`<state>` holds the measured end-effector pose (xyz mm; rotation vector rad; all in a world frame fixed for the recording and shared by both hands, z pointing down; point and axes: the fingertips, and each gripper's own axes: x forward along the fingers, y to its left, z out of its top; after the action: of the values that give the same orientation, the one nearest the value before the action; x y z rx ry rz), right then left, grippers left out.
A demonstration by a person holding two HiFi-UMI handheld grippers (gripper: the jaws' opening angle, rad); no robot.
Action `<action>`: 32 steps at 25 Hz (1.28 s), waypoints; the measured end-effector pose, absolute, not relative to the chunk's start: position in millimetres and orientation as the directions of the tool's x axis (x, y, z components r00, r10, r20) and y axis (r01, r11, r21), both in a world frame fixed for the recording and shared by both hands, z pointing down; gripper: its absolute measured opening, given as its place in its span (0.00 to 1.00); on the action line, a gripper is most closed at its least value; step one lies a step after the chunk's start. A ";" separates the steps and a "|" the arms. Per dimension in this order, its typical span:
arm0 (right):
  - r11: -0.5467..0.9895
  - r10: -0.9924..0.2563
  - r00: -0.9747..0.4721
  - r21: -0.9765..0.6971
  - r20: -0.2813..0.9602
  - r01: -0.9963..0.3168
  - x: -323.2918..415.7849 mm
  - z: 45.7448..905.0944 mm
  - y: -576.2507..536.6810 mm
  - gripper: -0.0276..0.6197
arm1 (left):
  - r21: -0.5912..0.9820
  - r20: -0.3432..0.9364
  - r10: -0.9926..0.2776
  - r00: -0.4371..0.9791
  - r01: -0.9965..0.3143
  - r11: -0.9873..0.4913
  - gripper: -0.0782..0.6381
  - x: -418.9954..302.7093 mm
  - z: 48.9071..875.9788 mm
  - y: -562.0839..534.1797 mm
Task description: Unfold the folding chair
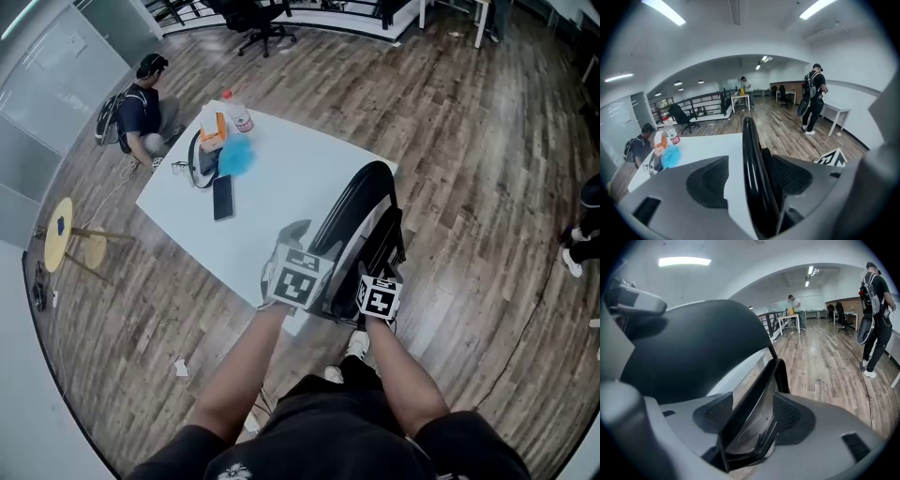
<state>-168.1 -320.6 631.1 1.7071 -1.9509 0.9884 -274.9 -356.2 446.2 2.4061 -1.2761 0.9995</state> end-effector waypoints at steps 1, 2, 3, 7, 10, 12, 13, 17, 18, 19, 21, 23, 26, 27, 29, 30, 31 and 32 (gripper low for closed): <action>0.018 -0.696 -0.201 -0.263 0.689 -0.965 -168.2 639.0 -326.9 0.44 | -0.090 0.688 -0.612 0.389 -0.792 -0.604 0.50 -270.3 451.0 -360.9; 0.014 -0.686 -0.200 -0.262 0.699 -0.965 -169.0 646.0 -332.7 0.45 | -0.074 0.707 -0.589 0.392 -0.787 -0.613 0.50 -266.4 454.4 -363.9; 0.010 -0.678 -0.199 -0.262 0.708 -0.965 -170.4 651.8 -337.2 0.46 | -0.057 0.726 -0.564 0.394 -0.783 -0.619 0.50 -263.1 457.5 -365.3; -0.011 -0.634 -0.203 -0.271 0.746 -0.962 -179.9 663.1 -345.0 0.47 | 0.017 0.769 -0.483 0.419 -0.768 -0.640 0.50 -251.9 468.6 -368.8; 0.004 -0.614 -0.194 -0.243 0.765 -0.970 -185.1 665.8 -353.7 0.47 | 0.078 0.788 -0.416 0.454 -0.744 -0.664 0.50 -241.8 475.8 -367.9; 0.004 -0.597 -0.176 -0.217 0.782 -0.976 -186.3 672.4 -359.8 0.47 | 0.108 0.807 -0.363 0.465 -0.721 -0.684 0.50 -237.3 484.7 -366.1; -0.004 -0.589 -0.167 -0.210 0.790 -0.978 -186.3 676.6 -361.9 0.47 | 0.120 0.813 -0.344 0.469 -0.714 -0.690 0.50 -235.8 487.0 -365.3; -0.028 -0.557 -0.133 -0.178 0.820 -0.984 -188.1 690.8 -366.4 0.47 | 0.171 0.826 -0.291 0.483 -0.706 -0.687 0.50 -235.1 490.8 -361.5; -0.032 -0.552 -0.129 -0.176 0.824 -0.984 -189.6 693.5 -368.2 0.47 | 0.186 0.828 -0.277 0.487 -0.705 -0.684 0.50 -234.5 491.9 -361.4; -0.035 -0.547 -0.129 -0.177 0.827 -0.984 -190.9 697.7 -369.4 0.48 | 0.203 0.830 -0.261 0.492 -0.704 -0.681 0.50 -233.8 493.2 -361.3; -0.045 -0.542 -0.131 -0.184 0.830 -0.982 -192.8 707.2 -369.2 0.48 | 0.237 0.831 -0.230 0.506 -0.698 -0.676 0.50 -232.7 495.0 -360.7; -0.056 -0.544 -0.116 -0.174 0.831 -0.983 -192.4 709.5 -368.9 0.48 | 0.271 0.828 -0.199 0.524 -0.685 -0.677 0.50 -232.2 495.6 -360.9; -0.057 -0.549 -0.099 -0.155 0.830 -0.986 -191.1 704.1 -371.3 0.48 | 0.310 0.826 -0.166 0.539 -0.679 -0.666 0.41 -231.5 495.3 -364.6; -0.050 -0.548 -0.094 -0.145 0.831 -0.988 -190.5 699.5 -370.7 0.49 | 0.318 0.824 -0.163 0.542 -0.681 -0.659 0.41 -231.2 494.9 -365.7; -0.043 -0.551 -0.090 -0.136 0.829 -0.990 -188.6 695.5 -369.5 0.51 | 0.335 0.816 -0.163 0.554 -0.683 -0.649 0.39 -230.8 494.3 -366.7; -0.048 -0.556 -0.091 -0.141 0.826 -0.989 -186.8 696.0 -369.3 0.51 | 0.343 0.811 -0.163 0.561 -0.683 -0.645 0.38 -230.8 494.0 -367.3; -0.058 -0.560 -0.095 -0.153 0.823 -0.987 -184.5 697.1 -368.6 0.52 | 0.349 0.808 -0.163 0.567 -0.681 -0.644 0.38 -230.9 493.8 -367.9; -0.068 -0.561 -0.100 -0.166 0.822 -0.984 -181.7 698.2 -367.1 0.53 | 0.352 0.806 -0.161 0.570 -0.679 -0.645 0.38 -230.9 493.7 -368.0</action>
<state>-181.7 -367.1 698.2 1.6594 -1.6945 1.0646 -230.9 -368.0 493.7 2.1402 -0.6678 1.0088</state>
